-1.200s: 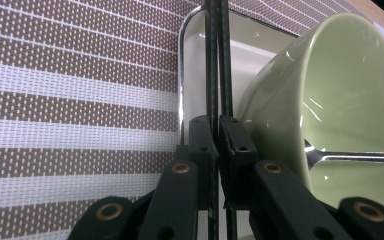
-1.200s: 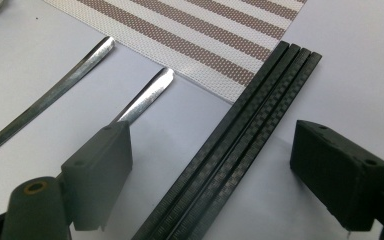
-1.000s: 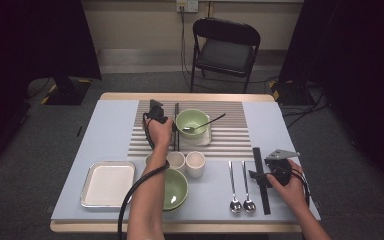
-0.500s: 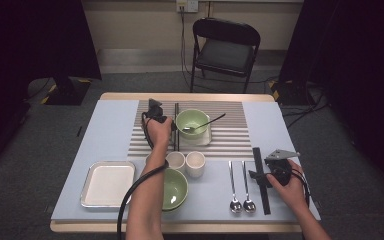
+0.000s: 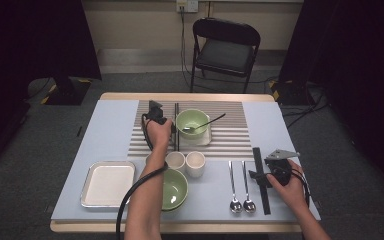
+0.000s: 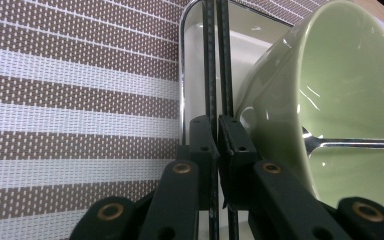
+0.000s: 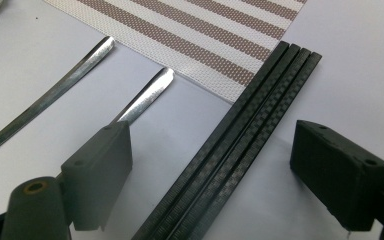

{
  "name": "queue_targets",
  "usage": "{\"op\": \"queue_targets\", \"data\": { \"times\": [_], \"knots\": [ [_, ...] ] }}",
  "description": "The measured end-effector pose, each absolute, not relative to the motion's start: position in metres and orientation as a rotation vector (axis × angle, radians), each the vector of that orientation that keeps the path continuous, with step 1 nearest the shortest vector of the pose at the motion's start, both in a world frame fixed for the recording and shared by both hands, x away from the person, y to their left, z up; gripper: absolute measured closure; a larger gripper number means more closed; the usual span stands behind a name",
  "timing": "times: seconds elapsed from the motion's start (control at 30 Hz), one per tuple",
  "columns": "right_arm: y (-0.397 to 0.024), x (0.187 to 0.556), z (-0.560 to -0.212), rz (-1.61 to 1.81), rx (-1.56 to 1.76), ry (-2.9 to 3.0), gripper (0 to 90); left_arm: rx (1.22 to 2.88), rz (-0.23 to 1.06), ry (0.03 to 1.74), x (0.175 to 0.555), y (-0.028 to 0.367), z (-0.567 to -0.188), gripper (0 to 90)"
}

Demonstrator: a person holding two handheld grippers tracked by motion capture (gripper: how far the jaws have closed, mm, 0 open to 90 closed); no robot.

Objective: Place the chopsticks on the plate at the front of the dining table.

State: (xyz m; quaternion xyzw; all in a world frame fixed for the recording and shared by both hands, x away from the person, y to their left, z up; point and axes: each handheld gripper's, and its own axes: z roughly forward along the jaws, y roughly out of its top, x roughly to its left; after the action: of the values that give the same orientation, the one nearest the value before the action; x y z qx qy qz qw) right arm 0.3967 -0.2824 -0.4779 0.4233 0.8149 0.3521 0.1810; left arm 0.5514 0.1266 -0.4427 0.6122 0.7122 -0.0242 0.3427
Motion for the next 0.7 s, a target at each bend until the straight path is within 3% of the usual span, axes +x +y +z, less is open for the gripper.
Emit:
{"op": "queue_targets", "data": {
  "times": [0.7],
  "knots": [
    [-0.2823,0.3968,-0.478,0.997,1.197,2.3,16.2,1.577,-0.054,1.853,0.5514,0.1256,-0.4418,84.6]
  ]
}}
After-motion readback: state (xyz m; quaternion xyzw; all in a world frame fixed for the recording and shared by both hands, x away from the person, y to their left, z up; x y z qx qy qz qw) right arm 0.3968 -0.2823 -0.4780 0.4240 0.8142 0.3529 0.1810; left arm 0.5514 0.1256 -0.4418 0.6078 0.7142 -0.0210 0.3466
